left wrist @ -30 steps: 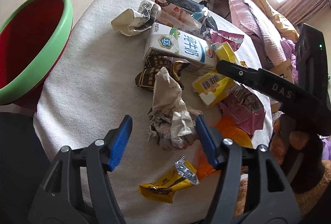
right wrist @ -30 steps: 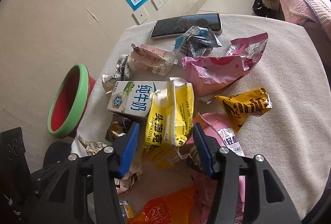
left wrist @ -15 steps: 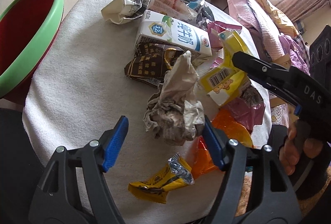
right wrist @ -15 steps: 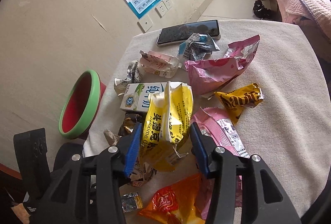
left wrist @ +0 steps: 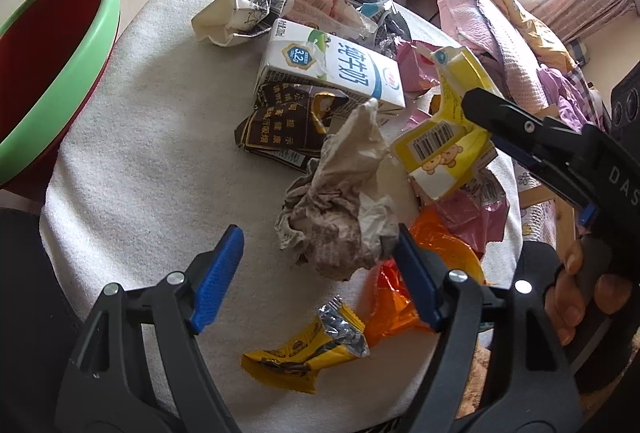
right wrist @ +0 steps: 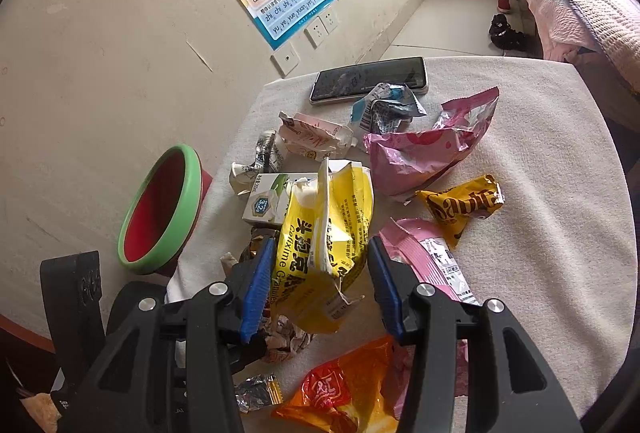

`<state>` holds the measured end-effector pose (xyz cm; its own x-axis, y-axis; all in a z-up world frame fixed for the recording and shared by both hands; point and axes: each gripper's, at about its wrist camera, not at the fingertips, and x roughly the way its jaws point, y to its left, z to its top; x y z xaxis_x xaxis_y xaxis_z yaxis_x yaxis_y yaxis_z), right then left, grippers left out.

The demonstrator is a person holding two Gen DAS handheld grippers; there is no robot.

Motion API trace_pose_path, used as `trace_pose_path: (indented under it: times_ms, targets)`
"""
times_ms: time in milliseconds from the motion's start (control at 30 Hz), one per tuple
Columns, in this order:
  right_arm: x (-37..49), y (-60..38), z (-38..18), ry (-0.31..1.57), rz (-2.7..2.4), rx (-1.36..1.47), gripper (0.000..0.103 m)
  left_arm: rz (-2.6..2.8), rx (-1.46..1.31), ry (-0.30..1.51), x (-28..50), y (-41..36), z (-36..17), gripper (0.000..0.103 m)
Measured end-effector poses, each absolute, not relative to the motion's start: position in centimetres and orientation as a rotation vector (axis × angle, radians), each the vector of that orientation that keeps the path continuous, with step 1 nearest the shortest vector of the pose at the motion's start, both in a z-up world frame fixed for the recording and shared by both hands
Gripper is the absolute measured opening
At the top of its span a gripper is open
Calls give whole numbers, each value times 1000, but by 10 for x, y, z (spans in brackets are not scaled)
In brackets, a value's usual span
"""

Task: Collect trash
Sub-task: 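Grasp the crumpled brown paper with the left tool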

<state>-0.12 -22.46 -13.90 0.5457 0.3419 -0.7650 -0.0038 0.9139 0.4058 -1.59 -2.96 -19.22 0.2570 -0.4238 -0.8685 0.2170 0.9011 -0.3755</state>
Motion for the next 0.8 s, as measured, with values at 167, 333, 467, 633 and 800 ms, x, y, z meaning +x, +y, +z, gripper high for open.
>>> trace_pose_path:
  times_ms: [167,333,467,633,800]
  targets:
    - [-3,-230,-139,974,196,393,46,-453,-209,1224,-16,-26,-188,73]
    - [-4,-230,-139,975,195,397,46,-448,-161,1243,-16,-36,-194,73]
    - [-6,-228,-139,972,200,392,46,-438,-171,1276,-14,-35,-204,72]
    - [-7,-225,-138,970,207,393,46,-442,-165,1292,-14,-34,-208,48]
    - [-8,-223,-134,958,214,385,46,-437,-164,1274,-15,-30,-204,41]
